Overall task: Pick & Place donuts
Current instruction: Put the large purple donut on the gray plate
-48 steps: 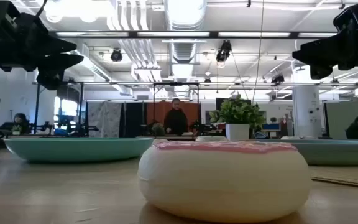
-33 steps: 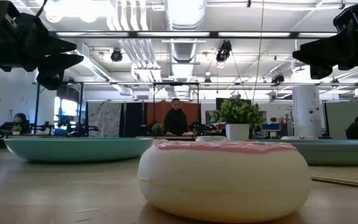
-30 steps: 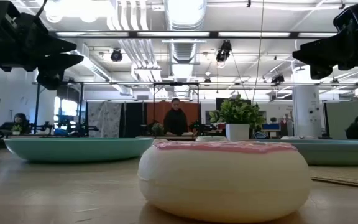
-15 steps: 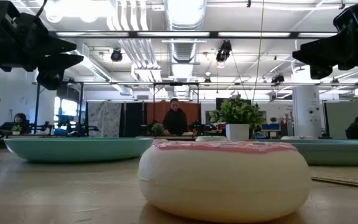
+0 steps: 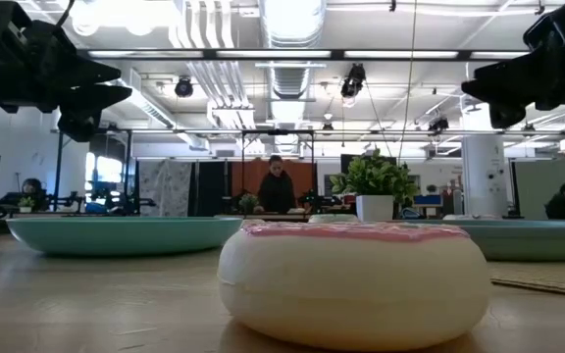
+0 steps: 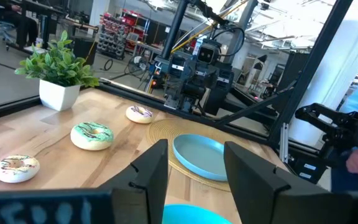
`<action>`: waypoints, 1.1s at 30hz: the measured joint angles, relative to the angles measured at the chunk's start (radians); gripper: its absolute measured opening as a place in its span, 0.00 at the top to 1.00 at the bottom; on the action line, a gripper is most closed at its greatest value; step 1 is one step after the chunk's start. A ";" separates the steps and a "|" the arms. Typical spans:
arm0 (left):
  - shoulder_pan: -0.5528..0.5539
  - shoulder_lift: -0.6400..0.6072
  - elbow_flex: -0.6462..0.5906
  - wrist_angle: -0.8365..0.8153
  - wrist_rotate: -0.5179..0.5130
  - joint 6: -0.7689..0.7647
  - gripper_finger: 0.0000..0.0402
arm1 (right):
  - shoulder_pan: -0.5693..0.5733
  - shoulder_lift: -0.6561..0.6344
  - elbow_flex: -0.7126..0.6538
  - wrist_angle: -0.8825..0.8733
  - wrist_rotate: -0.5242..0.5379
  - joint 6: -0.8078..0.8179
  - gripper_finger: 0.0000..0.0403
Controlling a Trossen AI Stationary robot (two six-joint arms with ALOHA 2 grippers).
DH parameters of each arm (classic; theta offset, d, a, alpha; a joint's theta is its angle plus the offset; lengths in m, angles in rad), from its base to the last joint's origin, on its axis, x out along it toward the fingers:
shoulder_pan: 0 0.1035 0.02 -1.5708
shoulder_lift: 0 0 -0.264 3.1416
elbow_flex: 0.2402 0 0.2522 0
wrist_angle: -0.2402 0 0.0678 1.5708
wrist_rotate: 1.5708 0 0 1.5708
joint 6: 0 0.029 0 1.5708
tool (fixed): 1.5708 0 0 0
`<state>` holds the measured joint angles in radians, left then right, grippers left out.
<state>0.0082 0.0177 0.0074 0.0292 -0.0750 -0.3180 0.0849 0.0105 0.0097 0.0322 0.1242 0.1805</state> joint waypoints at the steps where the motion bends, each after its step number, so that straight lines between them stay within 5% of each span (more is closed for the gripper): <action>1: 0.000 0.000 0.000 0.000 0.000 0.000 0.67 | 0.000 0.000 0.000 0.000 0.000 0.081 0.68; 5: 0.000 0.000 0.000 0.000 0.000 0.000 0.67 | 0.000 0.000 0.000 0.009 0.020 0.409 0.70; 9: 0.000 0.000 0.000 0.000 0.000 0.000 0.67 | 0.000 0.031 0.000 0.024 0.192 0.653 0.71; 16: 0.000 0.000 0.000 0.000 0.000 0.000 0.67 | 0.000 0.090 0.000 0.031 0.276 0.845 0.70; 21: 0.000 0.000 0.000 0.000 0.000 0.000 0.67 | 0.000 0.126 -0.001 0.072 0.427 0.863 0.70; 28: 0.000 0.000 0.000 0.000 0.000 0.000 0.67 | 0.000 0.227 0.000 0.266 0.643 1.120 0.71; 33: 0.000 0.000 0.000 0.000 0.000 0.000 0.67 | -0.001 0.373 0.000 0.421 0.601 1.219 0.71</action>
<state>0.0078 0.0174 0.0073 0.0296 -0.0753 -0.3182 0.0844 0.3836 0.0098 0.4529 0.7251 1.3992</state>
